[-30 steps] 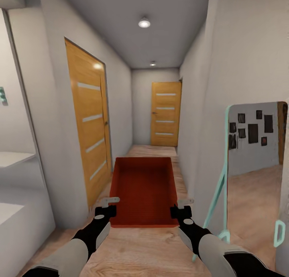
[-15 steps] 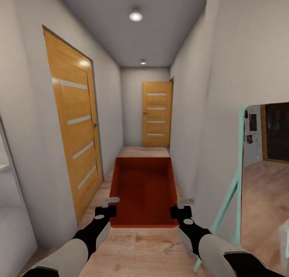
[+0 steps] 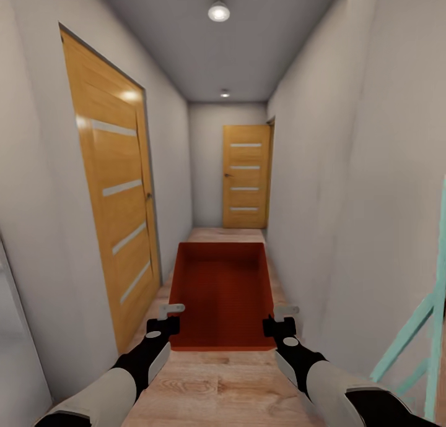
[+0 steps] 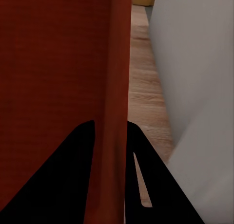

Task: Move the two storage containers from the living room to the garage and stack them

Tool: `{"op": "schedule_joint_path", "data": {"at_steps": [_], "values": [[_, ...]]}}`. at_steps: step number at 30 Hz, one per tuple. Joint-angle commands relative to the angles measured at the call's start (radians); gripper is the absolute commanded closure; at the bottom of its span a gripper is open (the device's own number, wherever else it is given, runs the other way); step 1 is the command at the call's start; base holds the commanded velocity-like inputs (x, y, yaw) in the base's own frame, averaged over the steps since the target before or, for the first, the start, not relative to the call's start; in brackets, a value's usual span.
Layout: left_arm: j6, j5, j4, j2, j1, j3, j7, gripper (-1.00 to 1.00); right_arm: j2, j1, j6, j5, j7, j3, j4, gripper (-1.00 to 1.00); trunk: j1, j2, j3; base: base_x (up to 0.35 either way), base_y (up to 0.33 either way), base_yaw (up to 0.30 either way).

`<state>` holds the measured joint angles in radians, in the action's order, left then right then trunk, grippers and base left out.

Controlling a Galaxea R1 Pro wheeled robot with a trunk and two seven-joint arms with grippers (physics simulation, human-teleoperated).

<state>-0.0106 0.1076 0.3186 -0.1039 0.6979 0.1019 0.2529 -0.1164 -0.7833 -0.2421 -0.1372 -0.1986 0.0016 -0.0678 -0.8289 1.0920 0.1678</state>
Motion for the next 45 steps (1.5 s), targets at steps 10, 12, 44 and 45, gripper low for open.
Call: {"op": "schedule_joint_path", "data": {"at_steps": [10,12,44,45], "values": [[-0.069,-0.01,0.002,0.013,0.002,-0.017,0.019,1.0,0.007,0.0,-0.003,0.004,-0.01,-0.032,0.003,1.0,-0.001,0.001,0.001,0.32,0.153,0.0],[-0.069,-0.01,0.002,0.013,0.002,-0.017,0.019,1.0,0.007,-0.001,-0.003,0.004,-0.01,-0.032,0.003,1.0,-0.001,0.001,0.001,0.32,0.106,0.0],[-0.071,-0.008,0.004,0.019,0.002,-0.017,0.019,1.0,0.006,0.0,-0.005,0.004,-0.01,-0.032,0.003,1.0,-0.001,0.001,0.001,0.324,0.028,0.0],[-0.071,-0.008,0.004,0.019,0.002,-0.017,0.019,1.0,0.006,0.0,-0.005,0.004,-0.01,-0.032,0.003,1.0,-0.001,0.001,0.001,0.326,0.0,0.0]]}}
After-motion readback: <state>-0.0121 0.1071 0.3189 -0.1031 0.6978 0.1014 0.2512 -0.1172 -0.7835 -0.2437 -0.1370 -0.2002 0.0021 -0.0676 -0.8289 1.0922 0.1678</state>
